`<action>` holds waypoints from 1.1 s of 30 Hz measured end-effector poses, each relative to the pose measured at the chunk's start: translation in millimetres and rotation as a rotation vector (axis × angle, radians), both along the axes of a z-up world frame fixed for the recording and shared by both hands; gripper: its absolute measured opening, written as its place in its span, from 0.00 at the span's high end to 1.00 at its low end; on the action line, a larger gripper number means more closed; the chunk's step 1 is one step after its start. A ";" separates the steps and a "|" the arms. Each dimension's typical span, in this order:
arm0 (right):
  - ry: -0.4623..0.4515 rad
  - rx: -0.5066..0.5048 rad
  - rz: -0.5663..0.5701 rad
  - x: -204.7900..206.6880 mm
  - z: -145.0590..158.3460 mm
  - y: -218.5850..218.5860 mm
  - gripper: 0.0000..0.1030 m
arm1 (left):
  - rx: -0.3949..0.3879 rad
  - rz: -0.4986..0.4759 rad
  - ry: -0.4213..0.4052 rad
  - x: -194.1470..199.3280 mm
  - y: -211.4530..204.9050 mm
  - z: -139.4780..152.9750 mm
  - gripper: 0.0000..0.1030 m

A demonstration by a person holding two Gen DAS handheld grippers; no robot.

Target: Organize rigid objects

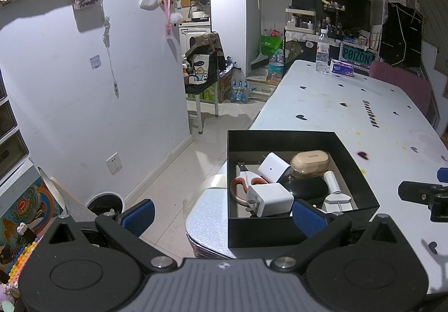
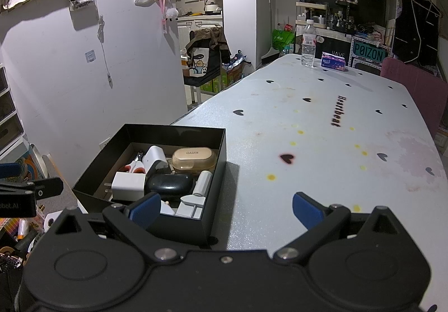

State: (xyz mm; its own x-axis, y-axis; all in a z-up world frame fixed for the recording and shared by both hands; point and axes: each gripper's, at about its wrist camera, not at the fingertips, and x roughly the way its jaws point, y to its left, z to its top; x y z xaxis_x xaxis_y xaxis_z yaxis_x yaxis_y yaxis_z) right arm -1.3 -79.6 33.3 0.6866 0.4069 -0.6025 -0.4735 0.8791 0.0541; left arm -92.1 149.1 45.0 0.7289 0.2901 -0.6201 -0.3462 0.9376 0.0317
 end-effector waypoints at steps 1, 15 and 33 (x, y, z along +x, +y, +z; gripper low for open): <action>0.000 0.000 0.000 0.0 0.0 0.0 0.02 | 0.000 0.001 0.001 0.0 0.0 -0.1 0.00; 0.000 0.000 -0.001 -0.2 0.0 0.3 0.02 | -0.001 0.001 0.001 0.2 -0.1 0.3 0.00; 0.001 -0.002 0.000 -0.5 0.8 -0.4 0.02 | -0.001 0.001 0.000 1.0 -0.3 -0.9 0.00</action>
State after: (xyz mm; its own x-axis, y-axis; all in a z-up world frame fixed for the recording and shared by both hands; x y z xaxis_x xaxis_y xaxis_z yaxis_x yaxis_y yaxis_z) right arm -1.7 -80.0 34.1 0.6864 0.4056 -0.6036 -0.4733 0.8793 0.0527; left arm -91.1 148.9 44.2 0.7286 0.2904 -0.6203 -0.3476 0.9372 0.0305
